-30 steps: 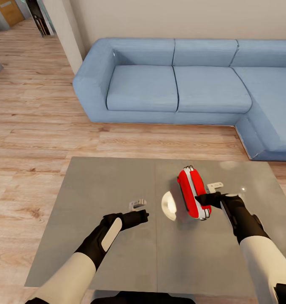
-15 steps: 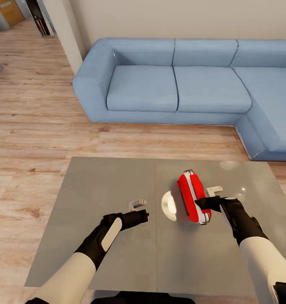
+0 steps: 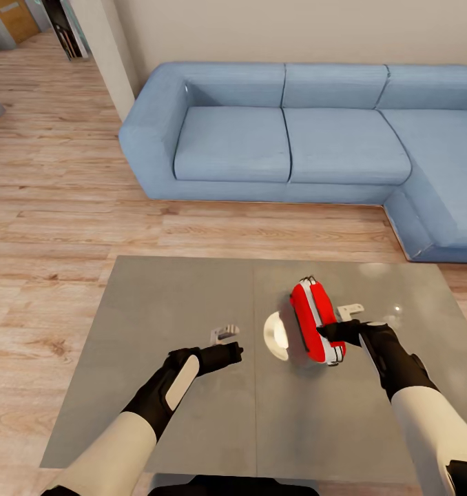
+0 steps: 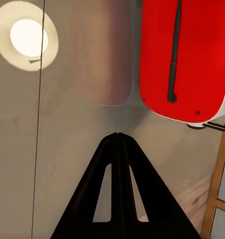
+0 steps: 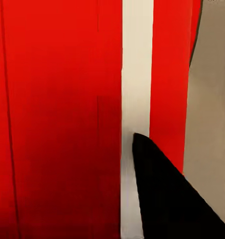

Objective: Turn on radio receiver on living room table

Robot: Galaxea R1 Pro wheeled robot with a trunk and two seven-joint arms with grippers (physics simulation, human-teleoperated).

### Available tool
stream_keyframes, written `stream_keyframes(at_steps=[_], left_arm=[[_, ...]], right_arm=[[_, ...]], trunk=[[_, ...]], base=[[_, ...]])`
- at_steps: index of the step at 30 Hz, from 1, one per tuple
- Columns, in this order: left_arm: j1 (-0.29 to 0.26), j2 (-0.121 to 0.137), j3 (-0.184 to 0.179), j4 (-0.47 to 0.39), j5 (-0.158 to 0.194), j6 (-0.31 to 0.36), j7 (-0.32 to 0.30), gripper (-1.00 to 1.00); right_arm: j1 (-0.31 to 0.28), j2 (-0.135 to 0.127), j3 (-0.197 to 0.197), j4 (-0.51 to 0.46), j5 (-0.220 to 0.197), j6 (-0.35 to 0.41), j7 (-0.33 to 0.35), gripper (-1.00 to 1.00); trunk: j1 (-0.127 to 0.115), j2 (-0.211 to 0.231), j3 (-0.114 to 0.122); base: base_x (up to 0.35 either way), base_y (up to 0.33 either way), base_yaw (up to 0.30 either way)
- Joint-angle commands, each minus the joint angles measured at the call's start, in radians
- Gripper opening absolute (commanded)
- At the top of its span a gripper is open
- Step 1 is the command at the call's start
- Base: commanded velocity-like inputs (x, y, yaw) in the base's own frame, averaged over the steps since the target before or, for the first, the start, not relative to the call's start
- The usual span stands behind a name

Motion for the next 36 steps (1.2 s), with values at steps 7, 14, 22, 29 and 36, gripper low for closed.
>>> stream_keyframes(at_steps=[7,14,22,29,36], left_arm=[[0.0,0.0,0.001,0.0,0.0,0.0,0.0,-1.0],[0.0,0.0,0.001,0.0,0.0,0.0,0.0,-1.0],[0.0,0.0,0.0,0.0,0.0,0.0,0.0,-1.0],[0.0,0.0,0.001,0.0,0.0,0.0,0.0,-1.0],[0.0,0.0,0.0,0.0,0.001,0.0,0.0,-1.0]], right_arm=[[0.0,-0.001,0.0,0.0,0.0,0.001,0.001,1.0],[0.0,-0.001,0.0,0.0,0.0,0.001,0.001,1.0],[0.0,-0.001,0.0,0.0,0.0,0.001,0.002,1.0],[0.0,-0.001,0.0,-0.001,0.001,0.001,0.004,1.0],[0.0,-0.006,0.003,-0.118,0.005,0.041,0.046,1.0]], trunk=[[0.0,0.0,0.0],[0.0,0.0,0.0],[0.0,0.0,0.0],[0.0,0.0,0.0],[0.0,0.0,0.0]], base=[[0.0,0.0,0.0],[0.0,0.0,0.0],[0.0,0.0,0.0],[0.0,0.0,0.0],[0.0,0.0,0.0]])
